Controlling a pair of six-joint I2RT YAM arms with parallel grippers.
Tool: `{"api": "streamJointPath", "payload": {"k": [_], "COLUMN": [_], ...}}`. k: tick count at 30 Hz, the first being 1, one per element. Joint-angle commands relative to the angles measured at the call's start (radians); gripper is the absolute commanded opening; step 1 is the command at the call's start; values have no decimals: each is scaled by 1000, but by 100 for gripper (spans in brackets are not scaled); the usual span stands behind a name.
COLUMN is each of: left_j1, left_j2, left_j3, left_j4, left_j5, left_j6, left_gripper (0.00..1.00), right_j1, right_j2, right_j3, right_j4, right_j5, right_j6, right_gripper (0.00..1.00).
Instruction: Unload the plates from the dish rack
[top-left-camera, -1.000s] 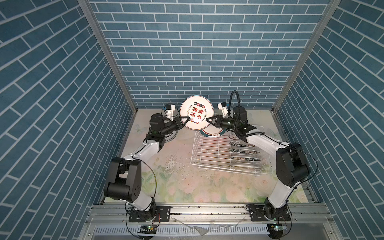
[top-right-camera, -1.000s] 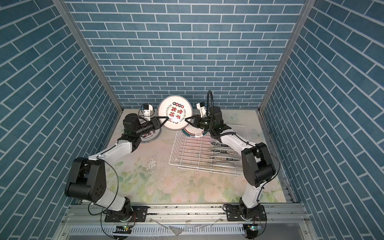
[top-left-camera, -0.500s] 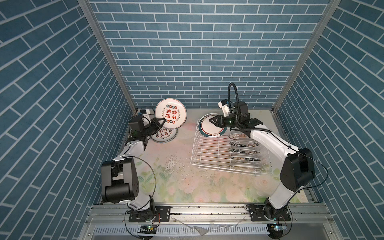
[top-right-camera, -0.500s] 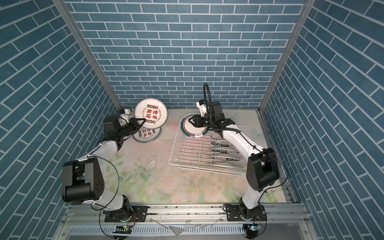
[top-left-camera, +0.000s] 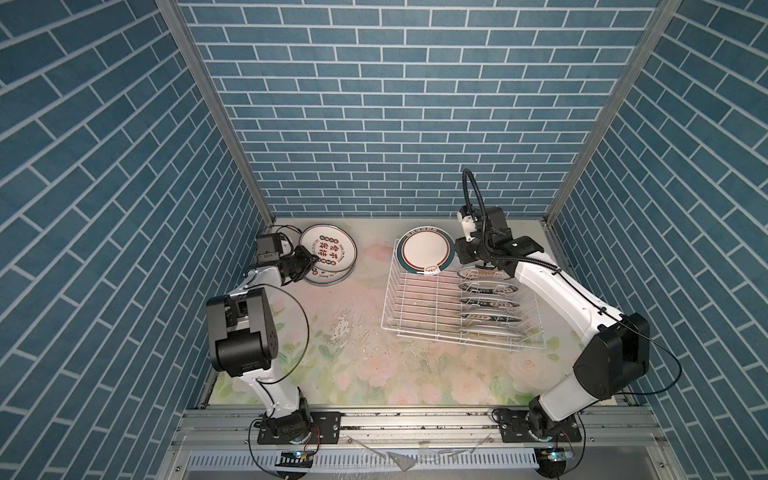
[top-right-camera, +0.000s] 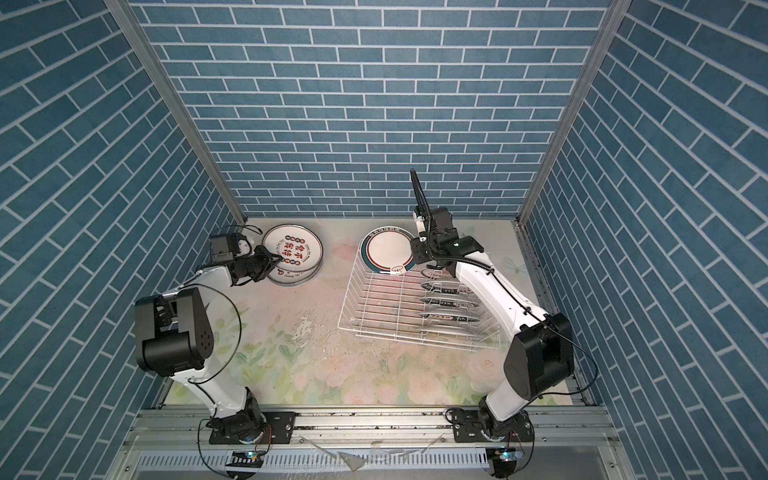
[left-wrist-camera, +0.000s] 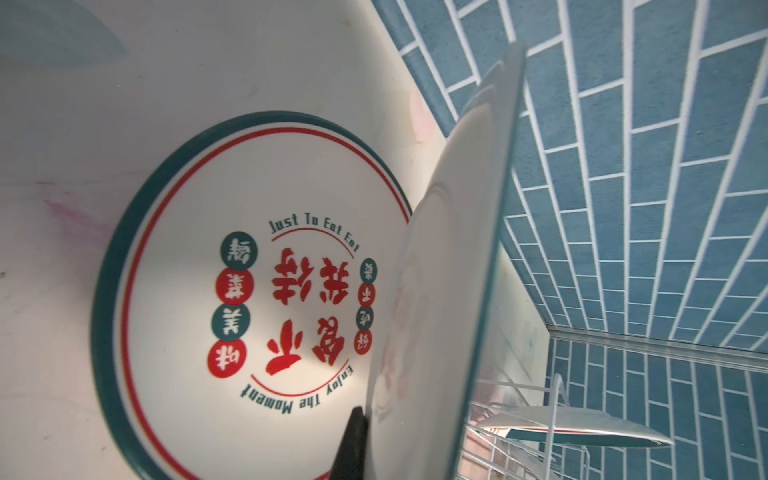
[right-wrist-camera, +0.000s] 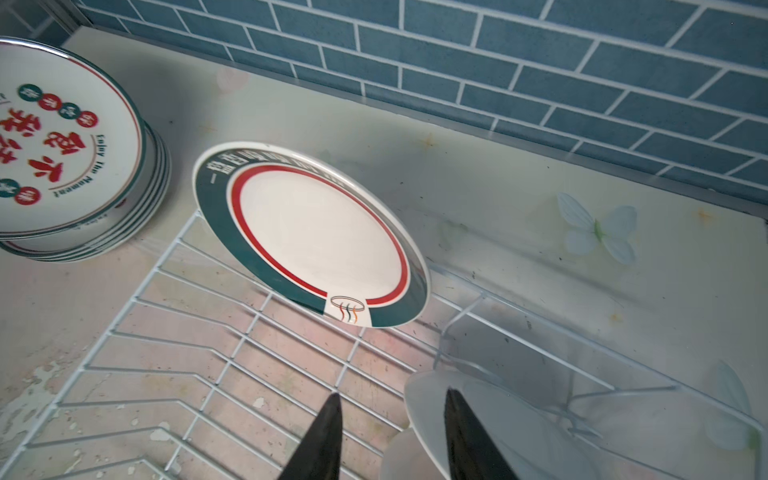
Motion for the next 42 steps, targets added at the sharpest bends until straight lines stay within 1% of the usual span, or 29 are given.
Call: {"api": "streamJointPath", "payload": {"k": [1,8,9,11,13,15,18,21,23,27,29,30,31,34,38,40,42], "left_j1": [8,19,19,20,21,23,24,22,20,5,-7,-13,-21,-46,-66,-66,-65], "left_j2": [15,93,99,106,107,110,120,125,121,121,120,120,118,124,118,75,25], "left_j3": [46,83,85,89,97,104,128,155,169,203,221,227,236,261,263,221,178], "left_j4": [-80,-107,-107,-119,-140,-148,-190,-261,-305,-393,-437,-454,-474,-523,-545,-517,-488], "left_j5": [-36,-40,-44,-61,-80,-83,-98,-149,-190,-268,-318,-338,-377,-459,-517,-526,-511], "left_j6": [57,80,81,83,92,96,111,137,152,188,211,214,223,244,249,240,239], "left_gripper": [4,12,17,32,38,41,49,52,58,62,64,67,72,75,77,78,81], "right_j1": [-7,-35,-35,-35,-37,-42,-43,-43,-44,-46,-47,-47,-49,-52,-56,-72,-87], "right_j2": [22,56,60,69,73,75,82,89,96,114,127,131,136,147,143,140,156], "right_j3": [46,67,70,79,85,89,94,103,107,116,123,125,128,139,139,136,155], "right_j4": [-40,-31,-33,-42,-44,-45,-45,-48,-49,-57,-64,-66,-67,-76,-50,-11,2], "right_j5": [73,9,3,-11,-16,-29,-43,-53,-61,-74,-82,-90,-97,-136,-211,-255,-301], "right_j6": [-79,-113,-114,-121,-125,-130,-133,-134,-135,-143,-149,-152,-157,-183,-242,-248,-253], "right_gripper": [43,43,43,43,43,43,43,43,43,43,43,43,43,43,43,43,42]}}
